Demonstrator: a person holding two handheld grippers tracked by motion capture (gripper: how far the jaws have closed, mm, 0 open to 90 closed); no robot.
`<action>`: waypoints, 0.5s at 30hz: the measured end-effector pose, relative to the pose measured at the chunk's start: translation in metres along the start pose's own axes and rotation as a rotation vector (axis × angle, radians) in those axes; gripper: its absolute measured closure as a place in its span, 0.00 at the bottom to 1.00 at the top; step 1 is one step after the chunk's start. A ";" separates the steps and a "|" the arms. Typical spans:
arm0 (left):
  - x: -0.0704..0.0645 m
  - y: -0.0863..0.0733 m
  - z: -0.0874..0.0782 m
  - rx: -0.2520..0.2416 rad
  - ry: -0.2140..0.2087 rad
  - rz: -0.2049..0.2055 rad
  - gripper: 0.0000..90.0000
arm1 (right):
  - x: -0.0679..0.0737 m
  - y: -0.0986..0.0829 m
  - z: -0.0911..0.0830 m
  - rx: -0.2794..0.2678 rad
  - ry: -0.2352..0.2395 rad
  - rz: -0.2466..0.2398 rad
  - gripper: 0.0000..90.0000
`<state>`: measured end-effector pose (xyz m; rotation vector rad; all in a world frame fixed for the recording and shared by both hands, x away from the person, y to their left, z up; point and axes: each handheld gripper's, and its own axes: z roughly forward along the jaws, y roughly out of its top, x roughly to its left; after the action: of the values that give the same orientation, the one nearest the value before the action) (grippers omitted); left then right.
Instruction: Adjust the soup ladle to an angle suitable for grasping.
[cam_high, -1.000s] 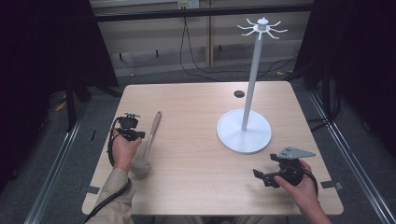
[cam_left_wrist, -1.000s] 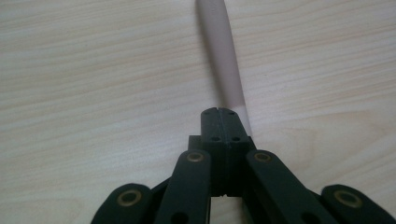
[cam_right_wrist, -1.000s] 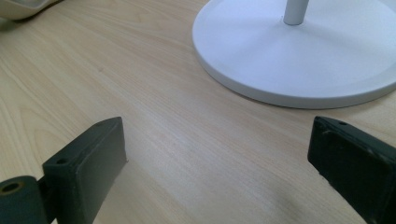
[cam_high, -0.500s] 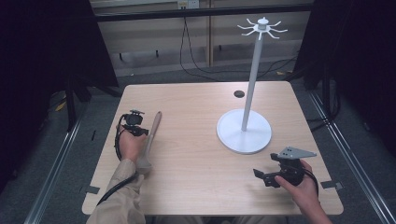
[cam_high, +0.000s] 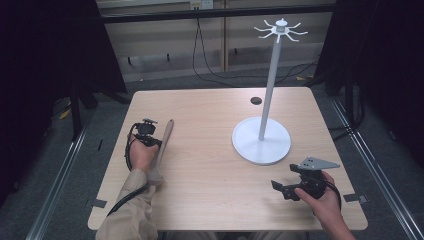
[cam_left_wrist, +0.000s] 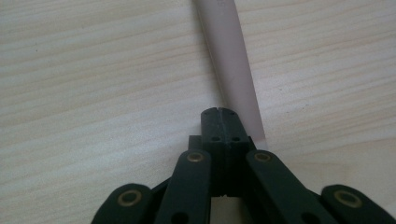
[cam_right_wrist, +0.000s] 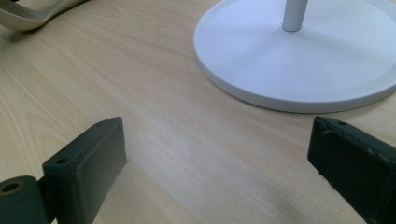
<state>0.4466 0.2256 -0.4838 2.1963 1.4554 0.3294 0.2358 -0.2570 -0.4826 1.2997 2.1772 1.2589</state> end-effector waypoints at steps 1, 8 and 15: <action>0.000 0.000 0.000 0.000 -0.003 -0.003 1.00 | 0.000 0.000 0.000 0.000 0.000 -0.001 0.04; 0.000 0.001 0.000 -0.007 -0.045 0.019 1.00 | 0.001 0.001 0.001 0.001 0.004 -0.003 0.04; -0.014 0.005 0.005 -0.008 -0.085 0.067 1.00 | 0.002 0.002 0.003 0.001 0.016 -0.003 0.04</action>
<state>0.4474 0.2094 -0.4848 2.2278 1.3354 0.2604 0.2382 -0.2532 -0.4825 1.2903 2.1897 1.2714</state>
